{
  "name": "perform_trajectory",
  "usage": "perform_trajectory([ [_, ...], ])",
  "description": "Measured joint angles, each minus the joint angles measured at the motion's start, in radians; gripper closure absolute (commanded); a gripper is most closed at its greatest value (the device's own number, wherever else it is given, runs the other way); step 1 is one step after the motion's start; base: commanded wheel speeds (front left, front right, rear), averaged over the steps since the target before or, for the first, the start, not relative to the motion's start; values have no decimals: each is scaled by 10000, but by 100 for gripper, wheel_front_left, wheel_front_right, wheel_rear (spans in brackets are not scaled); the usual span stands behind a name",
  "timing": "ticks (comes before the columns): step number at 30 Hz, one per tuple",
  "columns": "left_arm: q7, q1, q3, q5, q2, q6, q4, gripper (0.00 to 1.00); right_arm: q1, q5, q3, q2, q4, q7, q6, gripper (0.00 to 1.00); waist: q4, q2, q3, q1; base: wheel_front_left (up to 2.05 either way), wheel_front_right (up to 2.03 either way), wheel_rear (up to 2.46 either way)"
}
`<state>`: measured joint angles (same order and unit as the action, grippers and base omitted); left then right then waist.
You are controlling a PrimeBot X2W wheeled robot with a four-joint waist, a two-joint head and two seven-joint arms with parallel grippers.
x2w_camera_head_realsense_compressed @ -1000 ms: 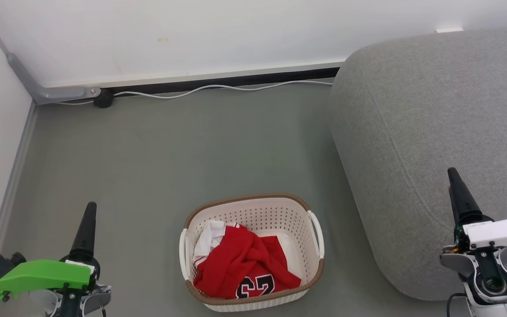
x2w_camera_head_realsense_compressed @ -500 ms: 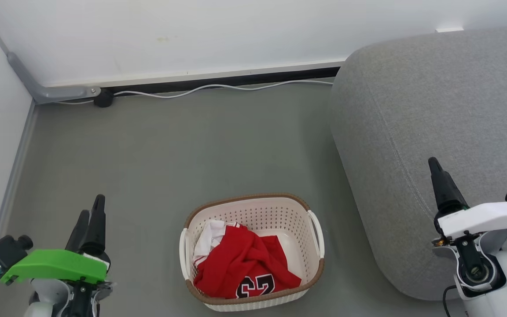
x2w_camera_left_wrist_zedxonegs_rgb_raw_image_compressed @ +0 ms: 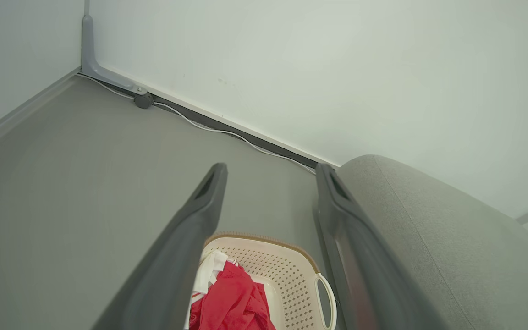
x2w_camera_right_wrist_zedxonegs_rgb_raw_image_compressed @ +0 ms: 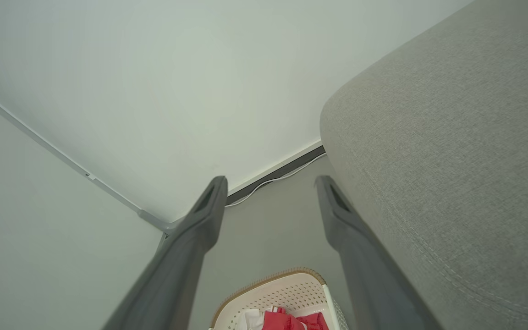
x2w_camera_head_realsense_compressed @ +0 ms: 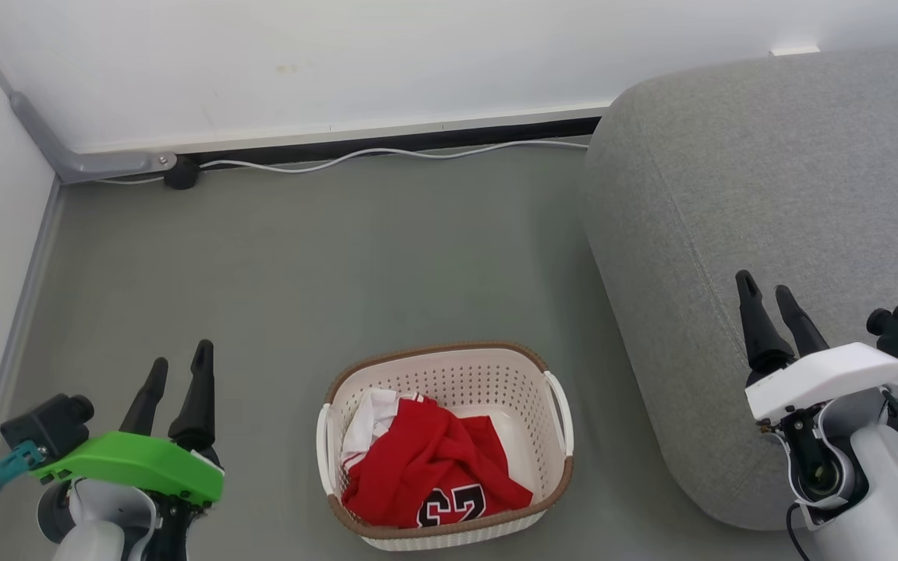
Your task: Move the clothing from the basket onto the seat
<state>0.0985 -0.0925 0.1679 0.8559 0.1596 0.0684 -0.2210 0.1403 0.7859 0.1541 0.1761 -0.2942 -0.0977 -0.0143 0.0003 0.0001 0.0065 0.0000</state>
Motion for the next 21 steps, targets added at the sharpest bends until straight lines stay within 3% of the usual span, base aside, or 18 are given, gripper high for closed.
perform_trajectory([
  [21, 685, -107, 874, -2514, 134, -527, -805, 0, 353, -2746, 938, 165, -537, -704, 437, 0, -42, 0, -16, 0, 0, 0, 0],
])
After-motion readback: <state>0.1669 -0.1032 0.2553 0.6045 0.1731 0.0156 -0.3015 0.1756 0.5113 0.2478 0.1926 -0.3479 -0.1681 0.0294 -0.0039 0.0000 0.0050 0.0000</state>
